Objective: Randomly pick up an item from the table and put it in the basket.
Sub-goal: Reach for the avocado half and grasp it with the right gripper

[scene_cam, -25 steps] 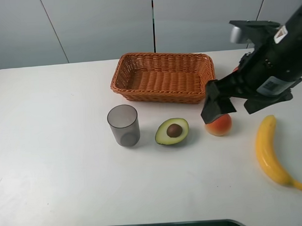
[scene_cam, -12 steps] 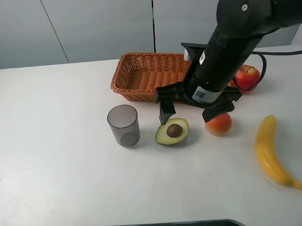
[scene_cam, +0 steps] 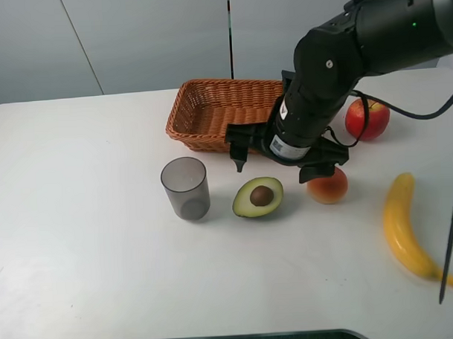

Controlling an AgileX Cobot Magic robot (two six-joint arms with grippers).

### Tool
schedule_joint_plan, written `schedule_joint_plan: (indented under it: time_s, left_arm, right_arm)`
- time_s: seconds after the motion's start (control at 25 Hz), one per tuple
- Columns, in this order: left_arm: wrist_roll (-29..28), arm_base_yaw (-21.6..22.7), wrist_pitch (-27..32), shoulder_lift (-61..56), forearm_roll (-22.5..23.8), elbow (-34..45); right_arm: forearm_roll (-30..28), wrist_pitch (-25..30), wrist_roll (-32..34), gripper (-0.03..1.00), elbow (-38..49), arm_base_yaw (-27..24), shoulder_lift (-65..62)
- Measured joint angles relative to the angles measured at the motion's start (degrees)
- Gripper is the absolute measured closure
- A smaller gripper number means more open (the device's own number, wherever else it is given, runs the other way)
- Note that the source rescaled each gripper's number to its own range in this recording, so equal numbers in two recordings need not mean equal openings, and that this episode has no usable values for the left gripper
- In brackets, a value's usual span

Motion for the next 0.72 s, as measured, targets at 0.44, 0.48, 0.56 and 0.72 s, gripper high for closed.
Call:
schedule_joint_plan:
  time_s: [0.44, 0.48, 0.56, 0.72]
  left_arm:
    - [0.0, 0.0, 0.0, 0.0, 0.0, 0.0]
    - [0.0, 0.0, 0.0, 0.0, 0.0, 0.0]
    - [0.0, 0.0, 0.0, 0.0, 0.0, 0.0]
    - [0.0, 0.0, 0.0, 0.0, 0.0, 0.0]
  right_arm:
    - [0.0, -1.1, 3.2, -0.03, -3.1, 3.3, 6.8]
    - [0.0, -0.8, 3.3, -0.03, -3.1, 3.3, 6.8]
    - [0.0, -0.3, 3.3, -0.03, -3.1, 3.3, 6.8]
    - [0.0, 0.0, 3.3, -0.03, -3.1, 3.3, 6.8]
